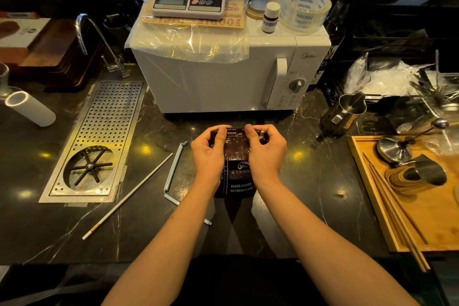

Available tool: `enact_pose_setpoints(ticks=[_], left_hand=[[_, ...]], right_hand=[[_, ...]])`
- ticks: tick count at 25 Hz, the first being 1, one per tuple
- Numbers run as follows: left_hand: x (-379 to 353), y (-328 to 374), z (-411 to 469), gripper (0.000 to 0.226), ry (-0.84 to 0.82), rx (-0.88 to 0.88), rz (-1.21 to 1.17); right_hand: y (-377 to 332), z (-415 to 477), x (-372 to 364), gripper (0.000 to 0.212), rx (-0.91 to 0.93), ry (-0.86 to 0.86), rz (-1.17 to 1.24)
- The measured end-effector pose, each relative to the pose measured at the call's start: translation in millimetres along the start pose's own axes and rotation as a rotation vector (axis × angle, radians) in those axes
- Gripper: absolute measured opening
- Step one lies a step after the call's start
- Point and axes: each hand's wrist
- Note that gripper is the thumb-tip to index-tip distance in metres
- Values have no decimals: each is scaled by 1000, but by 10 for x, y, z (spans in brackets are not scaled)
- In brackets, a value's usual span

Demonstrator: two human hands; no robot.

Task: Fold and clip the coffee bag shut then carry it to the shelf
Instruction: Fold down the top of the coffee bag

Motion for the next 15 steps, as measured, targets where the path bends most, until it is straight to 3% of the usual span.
enact_pose_setpoints(ticks=[15], left_hand=[[106,40,-34,27,-135,91,-90]], right_hand=[[31,11,58,29,-97,-83,61]])
Point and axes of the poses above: each hand's wrist, its own z-axis towards the middle knuckle, its own x-axis out of the back of the hand, y = z × x, and after that the axes turned 2 degrees about z, right-handed
